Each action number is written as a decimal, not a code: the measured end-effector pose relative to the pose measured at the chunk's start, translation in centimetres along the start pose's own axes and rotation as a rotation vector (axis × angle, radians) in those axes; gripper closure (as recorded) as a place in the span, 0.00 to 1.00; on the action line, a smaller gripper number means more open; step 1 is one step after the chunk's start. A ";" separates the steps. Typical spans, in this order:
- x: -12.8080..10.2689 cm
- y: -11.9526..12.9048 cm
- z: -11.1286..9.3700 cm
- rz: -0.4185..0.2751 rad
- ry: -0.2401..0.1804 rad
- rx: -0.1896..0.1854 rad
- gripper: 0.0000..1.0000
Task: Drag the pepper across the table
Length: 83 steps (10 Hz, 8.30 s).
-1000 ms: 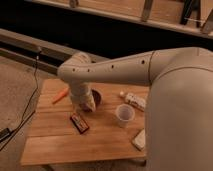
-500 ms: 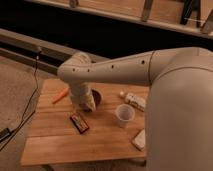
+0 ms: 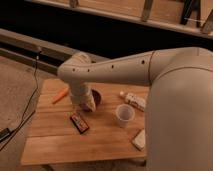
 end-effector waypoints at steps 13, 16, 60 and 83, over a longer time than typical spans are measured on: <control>0.0 0.0 0.1 0.000 0.002 0.000 0.35; 0.0 0.0 0.1 0.000 0.001 0.000 0.35; -10.7 24.9 4.6 0.108 -0.105 -0.076 0.35; -19.2 22.1 10.8 0.251 -0.105 -0.095 0.35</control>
